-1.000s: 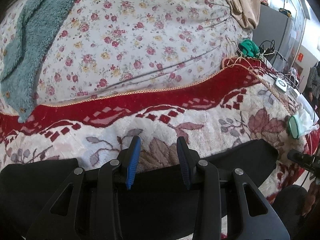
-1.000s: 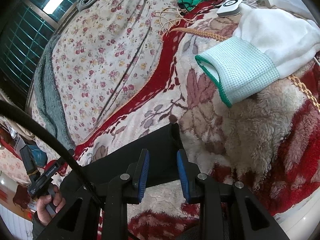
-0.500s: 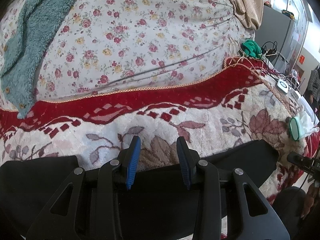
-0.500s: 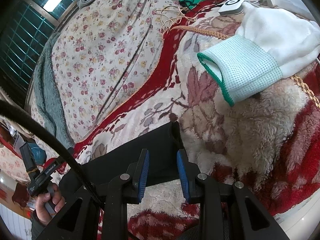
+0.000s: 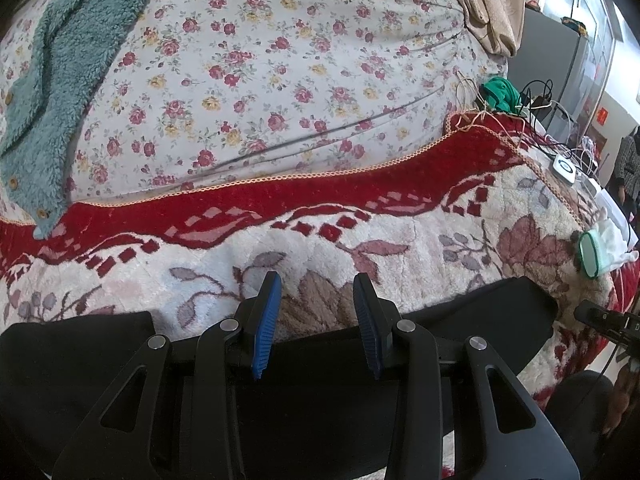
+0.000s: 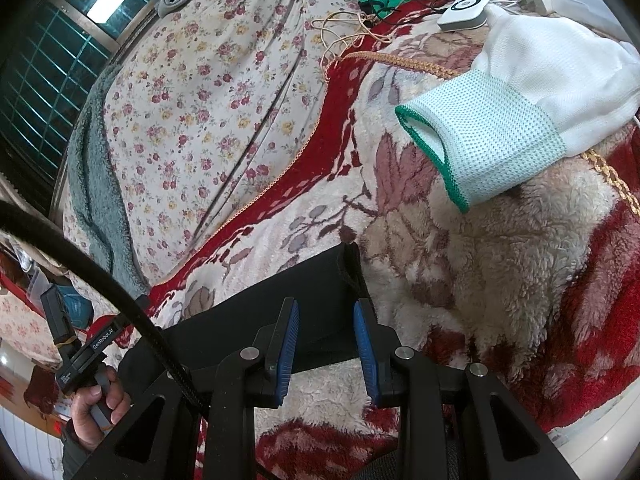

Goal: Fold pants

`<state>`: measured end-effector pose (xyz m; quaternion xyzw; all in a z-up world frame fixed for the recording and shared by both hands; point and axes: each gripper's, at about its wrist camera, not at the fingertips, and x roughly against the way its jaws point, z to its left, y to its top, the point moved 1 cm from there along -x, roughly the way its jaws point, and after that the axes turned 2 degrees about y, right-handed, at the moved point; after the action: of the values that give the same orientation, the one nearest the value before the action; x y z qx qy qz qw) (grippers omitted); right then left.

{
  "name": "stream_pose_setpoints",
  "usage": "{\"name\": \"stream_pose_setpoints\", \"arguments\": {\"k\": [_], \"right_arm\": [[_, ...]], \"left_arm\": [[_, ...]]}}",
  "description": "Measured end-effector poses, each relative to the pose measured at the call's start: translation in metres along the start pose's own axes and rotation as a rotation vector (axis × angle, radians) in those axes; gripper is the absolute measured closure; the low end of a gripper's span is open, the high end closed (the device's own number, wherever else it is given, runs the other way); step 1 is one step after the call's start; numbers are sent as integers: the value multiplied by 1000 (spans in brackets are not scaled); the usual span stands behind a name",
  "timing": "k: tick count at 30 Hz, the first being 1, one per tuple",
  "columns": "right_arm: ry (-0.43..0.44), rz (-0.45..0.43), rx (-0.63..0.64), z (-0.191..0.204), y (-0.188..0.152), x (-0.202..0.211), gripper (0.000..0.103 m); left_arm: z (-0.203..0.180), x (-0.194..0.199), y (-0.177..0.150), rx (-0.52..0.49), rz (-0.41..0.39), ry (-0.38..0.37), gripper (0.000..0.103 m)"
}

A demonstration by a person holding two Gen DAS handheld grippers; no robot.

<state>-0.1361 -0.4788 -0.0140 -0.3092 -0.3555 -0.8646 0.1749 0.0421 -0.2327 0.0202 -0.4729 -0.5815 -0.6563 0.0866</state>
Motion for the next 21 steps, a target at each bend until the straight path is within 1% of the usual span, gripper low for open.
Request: {"name": "stream_pose_setpoints", "arguments": {"k": [4, 9, 11, 12, 14, 15, 17, 18, 20, 21], "right_arm": [[4, 0, 0, 1, 0, -1, 76], [7, 0, 13, 2, 0, -1, 76], [-45, -44, 49, 9, 0, 6, 76], [-54, -62, 75, 14, -1, 9, 76], [-84, -104, 120, 23, -3, 15, 76], [-120, -133, 135, 27, -3, 20, 76], [-161, -187, 146, 30, -4, 29, 76], [-194, -239, 159, 34, -5, 38, 76], [-232, -321, 212, 45, -6, 53, 76], [-253, -367, 244, 51, -7, 62, 72]], "left_arm": [[-5, -2, -3, -15, 6, 6, 68], [-4, 0, -1, -8, -1, -3, 68], [-7, 1, 0, -6, -4, -12, 68], [-8, 2, 1, -10, -10, -13, 68], [-14, 7, 2, -43, -36, 0, 68], [-17, 9, 2, -62, -48, 11, 68], [-23, 14, 2, -116, -84, 59, 67], [-25, 16, 2, -143, -104, 87, 68], [-29, 21, 0, -194, -149, 142, 67], [-29, 24, 1, -200, -166, 160, 67]]}}
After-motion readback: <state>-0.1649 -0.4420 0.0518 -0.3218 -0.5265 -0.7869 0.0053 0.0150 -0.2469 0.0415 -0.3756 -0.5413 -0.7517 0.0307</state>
